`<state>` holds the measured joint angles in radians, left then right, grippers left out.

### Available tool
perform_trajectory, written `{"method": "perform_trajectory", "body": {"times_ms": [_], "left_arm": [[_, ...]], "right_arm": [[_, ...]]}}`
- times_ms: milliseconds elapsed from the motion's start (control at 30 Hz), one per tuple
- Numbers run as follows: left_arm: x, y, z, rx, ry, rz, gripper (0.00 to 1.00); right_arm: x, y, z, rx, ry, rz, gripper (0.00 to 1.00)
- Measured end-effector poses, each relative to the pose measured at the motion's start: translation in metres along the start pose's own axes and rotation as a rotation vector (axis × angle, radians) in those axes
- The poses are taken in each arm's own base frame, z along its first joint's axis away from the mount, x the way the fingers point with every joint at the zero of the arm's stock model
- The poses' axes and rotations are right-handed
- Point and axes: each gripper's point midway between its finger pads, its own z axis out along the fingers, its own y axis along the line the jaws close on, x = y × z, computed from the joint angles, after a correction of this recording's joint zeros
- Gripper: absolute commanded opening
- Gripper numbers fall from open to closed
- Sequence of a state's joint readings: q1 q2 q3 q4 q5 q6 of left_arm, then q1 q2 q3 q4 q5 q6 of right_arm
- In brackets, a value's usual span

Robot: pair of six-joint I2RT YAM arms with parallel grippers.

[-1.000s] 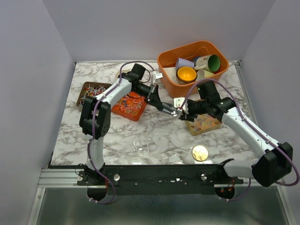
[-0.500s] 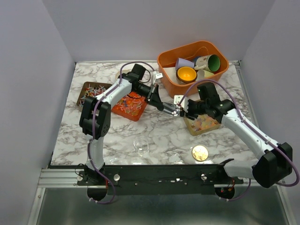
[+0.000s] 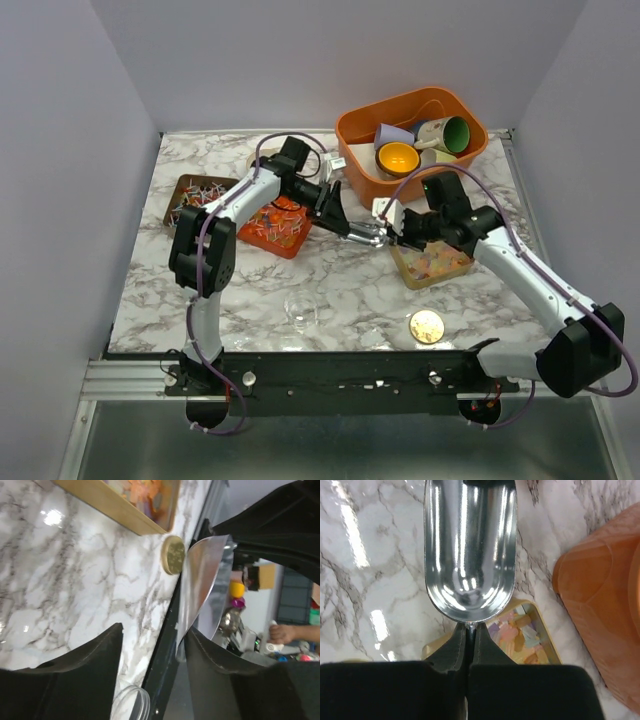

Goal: Pack the candies
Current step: Pick up the spatula from the center of the board, then scoop the fake candies from the storage box.

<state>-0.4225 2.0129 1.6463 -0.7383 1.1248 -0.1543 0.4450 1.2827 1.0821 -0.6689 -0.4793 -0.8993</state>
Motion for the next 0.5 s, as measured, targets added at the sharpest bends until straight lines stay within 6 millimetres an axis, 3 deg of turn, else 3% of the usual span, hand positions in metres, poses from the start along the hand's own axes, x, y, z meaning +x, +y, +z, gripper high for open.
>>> {"method": "perform_trajectory", "body": {"times_ms": [133,333,500], "left_arm": [[-0.008,0.010,-0.007,-0.097,-0.022,0.031,0.67],[-0.026,0.025,-0.037,-0.241,-0.123,0.092,0.69],[-0.020,0.024,-0.047,-0.291,-0.194,0.123,0.69]], "right_arm": [[0.019,-0.008,-0.020,0.011,0.071,-0.039,0.01],[0.072,-0.035,-0.074,0.053,0.301,-0.102,0.01],[0.106,-0.052,-0.089,0.002,0.507,-0.175,0.01]]}}
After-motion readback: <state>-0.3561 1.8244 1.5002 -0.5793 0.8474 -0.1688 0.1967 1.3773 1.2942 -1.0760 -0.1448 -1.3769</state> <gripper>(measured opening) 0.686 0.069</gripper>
